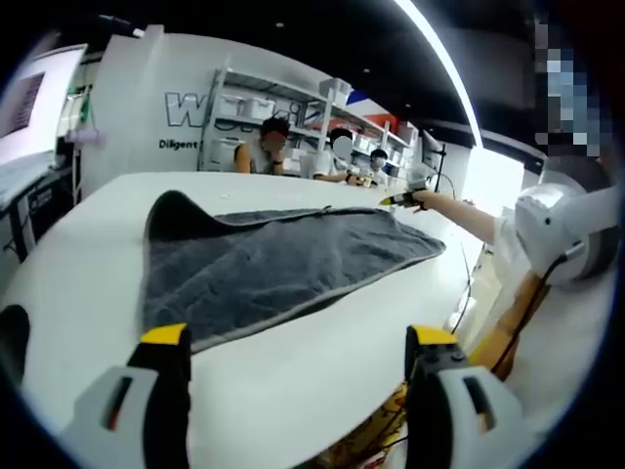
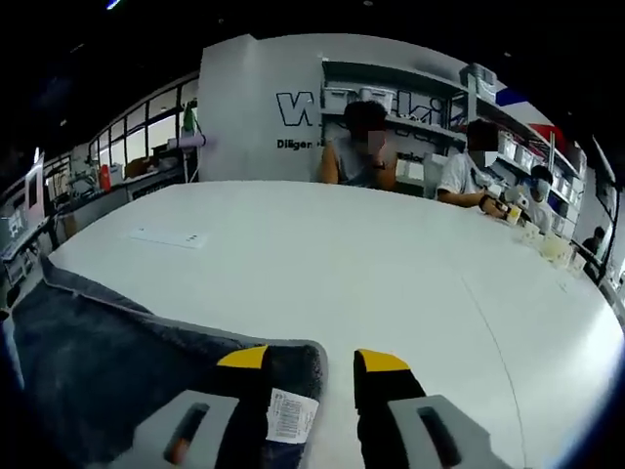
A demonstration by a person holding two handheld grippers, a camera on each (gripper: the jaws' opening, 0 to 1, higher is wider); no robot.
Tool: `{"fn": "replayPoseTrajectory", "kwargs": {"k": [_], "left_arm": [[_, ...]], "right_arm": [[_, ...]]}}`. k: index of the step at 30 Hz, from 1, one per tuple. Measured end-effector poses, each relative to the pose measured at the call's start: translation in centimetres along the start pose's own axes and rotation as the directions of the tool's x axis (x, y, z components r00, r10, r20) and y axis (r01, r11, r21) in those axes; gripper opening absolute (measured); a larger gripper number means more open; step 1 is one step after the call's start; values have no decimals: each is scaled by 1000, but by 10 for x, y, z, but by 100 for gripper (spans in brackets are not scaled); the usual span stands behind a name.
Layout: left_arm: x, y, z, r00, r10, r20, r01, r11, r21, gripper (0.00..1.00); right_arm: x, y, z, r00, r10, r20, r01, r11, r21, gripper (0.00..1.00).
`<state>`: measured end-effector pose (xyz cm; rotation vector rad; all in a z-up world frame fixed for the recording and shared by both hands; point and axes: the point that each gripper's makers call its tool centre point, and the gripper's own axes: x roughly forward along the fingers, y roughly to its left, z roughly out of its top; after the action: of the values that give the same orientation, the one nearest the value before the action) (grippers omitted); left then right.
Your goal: Fold the towel on the table until its edges align and the towel forms a compact rectangular stack.
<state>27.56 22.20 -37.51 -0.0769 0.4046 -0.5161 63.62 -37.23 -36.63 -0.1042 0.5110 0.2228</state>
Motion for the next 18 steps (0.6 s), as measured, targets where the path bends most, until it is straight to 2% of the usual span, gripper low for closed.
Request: {"fn": "replayPoseTrajectory", "kwargs": {"k": [8, 18], "left_arm": [[3, -4, 0, 1000, -17, 4, 17, 1000, 3, 96], [4, -4, 0, 1000, -26, 1, 26, 1000, 13, 96]], "right_arm": [[-26, 13, -1, 998, 42, 56, -40, 998, -45, 42], [-74, 53, -4, 985, 132, 110, -117, 984, -134, 48]]}}
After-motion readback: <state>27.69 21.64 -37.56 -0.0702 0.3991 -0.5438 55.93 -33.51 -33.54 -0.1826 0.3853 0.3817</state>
